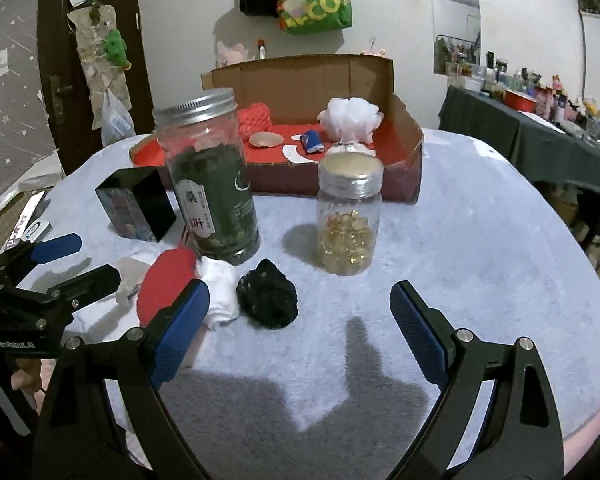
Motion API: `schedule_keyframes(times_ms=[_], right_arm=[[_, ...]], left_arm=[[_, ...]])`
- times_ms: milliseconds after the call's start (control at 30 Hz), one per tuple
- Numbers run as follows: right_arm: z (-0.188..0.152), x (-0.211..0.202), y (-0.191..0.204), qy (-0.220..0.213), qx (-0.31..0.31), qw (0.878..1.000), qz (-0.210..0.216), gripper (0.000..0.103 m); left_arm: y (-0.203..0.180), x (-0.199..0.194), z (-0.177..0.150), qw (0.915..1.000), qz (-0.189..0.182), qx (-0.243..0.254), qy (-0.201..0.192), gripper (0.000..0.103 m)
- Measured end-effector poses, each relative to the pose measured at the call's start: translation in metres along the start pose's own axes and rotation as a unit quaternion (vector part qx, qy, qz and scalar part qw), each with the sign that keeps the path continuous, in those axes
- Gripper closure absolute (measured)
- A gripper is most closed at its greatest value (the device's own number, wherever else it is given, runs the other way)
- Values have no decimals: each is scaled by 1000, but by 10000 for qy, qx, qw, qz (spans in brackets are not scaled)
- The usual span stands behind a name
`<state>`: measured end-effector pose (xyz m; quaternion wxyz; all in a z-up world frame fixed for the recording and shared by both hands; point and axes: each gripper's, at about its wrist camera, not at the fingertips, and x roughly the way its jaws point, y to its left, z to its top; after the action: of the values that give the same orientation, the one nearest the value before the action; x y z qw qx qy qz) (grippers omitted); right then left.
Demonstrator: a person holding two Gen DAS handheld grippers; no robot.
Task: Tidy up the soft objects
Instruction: 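Move both tools back over the remaining items on the table, then grasp the black scrunchie with the right tool while the left tool grasps the white tissue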
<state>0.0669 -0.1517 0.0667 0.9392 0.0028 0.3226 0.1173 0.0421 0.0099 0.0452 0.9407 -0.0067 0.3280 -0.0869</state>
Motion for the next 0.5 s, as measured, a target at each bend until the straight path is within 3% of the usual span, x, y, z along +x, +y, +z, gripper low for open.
schedule_keyframes(times_ms=[233, 333, 433, 467, 500], right_arm=[[-1, 10, -3, 24, 47, 10000, 66, 11], [1, 16, -5, 31, 58, 9999, 107, 20], [1, 24, -5, 137, 63, 9996, 243, 35], [0, 27, -5, 205, 74, 9992, 342, 47], [0, 30, -5, 261, 91, 9986, 447, 62]], left_arm=[[8, 10, -4, 9998, 49, -74, 165, 5], [10, 15, -4, 9997, 26, -107, 224, 11], [9, 22, -6, 9994, -116, -69, 319, 31], [8, 23, -7, 9991, -230, -40, 345, 41], [6, 22, -8, 9991, -308, 30, 304, 57]])
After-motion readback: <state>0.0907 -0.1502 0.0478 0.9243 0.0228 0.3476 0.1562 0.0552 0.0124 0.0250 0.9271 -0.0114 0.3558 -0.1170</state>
